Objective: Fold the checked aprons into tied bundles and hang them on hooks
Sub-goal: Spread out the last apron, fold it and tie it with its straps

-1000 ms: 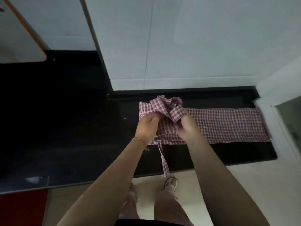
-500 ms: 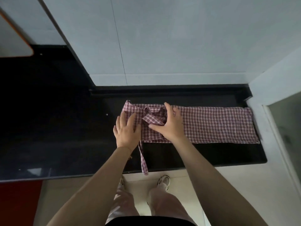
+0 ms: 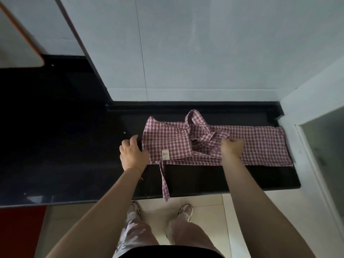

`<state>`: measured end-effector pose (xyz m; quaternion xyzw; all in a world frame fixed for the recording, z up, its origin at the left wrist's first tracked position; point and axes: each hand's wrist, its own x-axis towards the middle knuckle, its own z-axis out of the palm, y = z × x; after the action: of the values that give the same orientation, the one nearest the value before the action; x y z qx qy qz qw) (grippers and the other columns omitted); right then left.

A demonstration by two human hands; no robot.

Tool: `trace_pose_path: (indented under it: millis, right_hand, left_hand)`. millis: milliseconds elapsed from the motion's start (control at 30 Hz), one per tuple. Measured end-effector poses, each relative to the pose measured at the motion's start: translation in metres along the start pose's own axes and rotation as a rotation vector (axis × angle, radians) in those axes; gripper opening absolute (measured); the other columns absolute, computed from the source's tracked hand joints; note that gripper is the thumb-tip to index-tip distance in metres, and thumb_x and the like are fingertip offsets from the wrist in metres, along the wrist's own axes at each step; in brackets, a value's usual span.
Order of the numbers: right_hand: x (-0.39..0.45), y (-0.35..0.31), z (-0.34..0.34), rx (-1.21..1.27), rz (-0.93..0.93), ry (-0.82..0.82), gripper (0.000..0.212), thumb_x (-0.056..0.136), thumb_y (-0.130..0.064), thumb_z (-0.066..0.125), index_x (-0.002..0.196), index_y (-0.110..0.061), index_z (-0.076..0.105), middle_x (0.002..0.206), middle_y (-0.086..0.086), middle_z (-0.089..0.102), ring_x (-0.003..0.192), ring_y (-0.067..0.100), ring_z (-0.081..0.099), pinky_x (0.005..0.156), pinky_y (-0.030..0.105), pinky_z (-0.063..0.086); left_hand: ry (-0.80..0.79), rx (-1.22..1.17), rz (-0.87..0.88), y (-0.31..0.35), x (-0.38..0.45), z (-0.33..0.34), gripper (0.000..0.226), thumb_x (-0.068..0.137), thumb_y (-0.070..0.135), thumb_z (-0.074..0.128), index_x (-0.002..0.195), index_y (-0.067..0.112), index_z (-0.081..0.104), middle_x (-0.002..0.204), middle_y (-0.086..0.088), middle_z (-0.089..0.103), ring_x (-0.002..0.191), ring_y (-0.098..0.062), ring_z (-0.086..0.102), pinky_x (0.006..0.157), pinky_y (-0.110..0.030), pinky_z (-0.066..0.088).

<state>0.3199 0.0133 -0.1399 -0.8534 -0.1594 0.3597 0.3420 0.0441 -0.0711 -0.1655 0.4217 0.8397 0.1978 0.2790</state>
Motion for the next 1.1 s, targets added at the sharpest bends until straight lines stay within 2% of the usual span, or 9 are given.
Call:
trace_pose_path:
  millis: [133,233,367,533,600,733,867,967,1100]
  right_hand:
    - [-0.005,0.005,0.01,-0.222,-0.016,-0.084,0.047,0.086,-0.013,0.073,0.127,-0.009,0.05,0.117,0.01,0.06,0.097,0.029,0.065,0.059,0.032,0.052]
    - [0.0,0.01,0.01,-0.319,-0.04,-0.108,0.016,0.098,-0.013,0.057,0.111,-0.005,0.06,0.088,0.004,0.058,0.088,0.025,0.064,0.077,0.035,0.057]
    - [0.009,0.013,-0.006,-0.047,-0.027,0.103,0.032,0.101,-0.011,0.05,0.133,-0.011,0.051,0.116,0.01,0.062,0.086,0.019,0.065,0.062,0.025,0.049]
    - [0.015,0.003,-0.014,-0.13,-0.14,0.279,0.021,0.098,-0.011,0.052,0.118,-0.016,0.053,0.116,0.008,0.058,0.092,0.021,0.063,0.082,0.036,0.057]
    - [0.016,0.001,-0.008,-0.217,-0.308,0.233,0.014,0.095,-0.013,0.056,0.107,-0.019,0.056,0.107,0.002,0.059,0.087,0.017,0.063,0.081,0.039,0.058]
    - [0.016,-0.002,0.013,-0.49,-0.567,0.052,0.025,0.096,-0.027,0.062,0.119,-0.017,0.062,0.114,0.001,0.065,0.1,0.018,0.063,0.091,0.043,0.053]
    - [0.029,-0.004,0.024,-0.75,-0.551,-0.1,0.028,0.095,-0.034,0.063,0.121,-0.024,0.061,0.113,-0.001,0.064,0.112,0.024,0.057,0.104,0.049,0.037]
    - [0.038,-0.007,0.024,-0.804,-0.519,-0.156,0.012,0.097,-0.026,0.059,0.108,-0.02,0.063,0.103,0.001,0.065,0.097,0.023,0.061,0.096,0.046,0.045]
    - [0.061,-0.011,-0.007,-0.507,-0.387,-0.026,0.025,0.099,-0.016,0.055,0.124,-0.013,0.055,0.107,0.007,0.062,0.082,0.02,0.065,0.069,0.035,0.058]
  left_hand:
    - [-0.15,0.198,0.409,0.017,-0.01,0.009,0.067,0.086,0.052,0.064,0.146,0.033,0.041,0.157,-0.001,0.028,0.147,-0.027,0.021,0.118,-0.052,0.022]
    - [-0.334,0.284,0.342,0.021,-0.004,0.018,0.068,0.094,0.065,0.045,0.153,0.036,0.028,0.166,0.003,0.005,0.153,-0.024,-0.002,0.123,-0.053,0.01]
    - [-0.327,0.396,0.336,0.01,0.002,0.024,0.07,0.096,0.057,0.049,0.155,0.031,0.023,0.166,0.001,0.006,0.153,-0.024,0.004,0.122,-0.054,0.017]
    - [-0.278,0.399,0.318,0.026,0.0,0.029,0.074,0.089,0.042,0.063,0.153,0.031,0.028,0.164,-0.005,0.013,0.151,-0.029,0.008,0.121,-0.055,0.015]
    - [-0.2,0.369,0.338,0.039,-0.003,0.032,0.066,0.09,0.038,0.06,0.15,0.031,0.033,0.163,-0.006,0.014,0.151,-0.031,0.005,0.123,-0.054,0.01]
    - [-0.165,0.349,0.39,0.055,-0.003,0.043,0.054,0.102,0.04,0.043,0.153,0.036,0.027,0.167,-0.001,0.001,0.152,-0.033,-0.011,0.123,-0.054,0.0]
    - [-0.241,0.37,0.342,0.053,0.004,0.057,0.067,0.099,0.057,0.041,0.156,0.04,0.012,0.167,0.001,-0.009,0.151,-0.032,-0.015,0.123,-0.054,-0.002]
    - [-0.278,0.379,0.309,0.048,0.006,0.06,0.083,0.09,0.071,0.046,0.157,0.04,0.008,0.167,-0.001,-0.008,0.152,-0.031,-0.013,0.122,-0.053,-0.002]
    - [-0.247,0.327,0.275,0.048,0.005,0.067,0.082,0.089,0.076,0.039,0.156,0.041,0.008,0.167,0.001,-0.005,0.152,-0.028,-0.013,0.122,-0.05,-0.005]
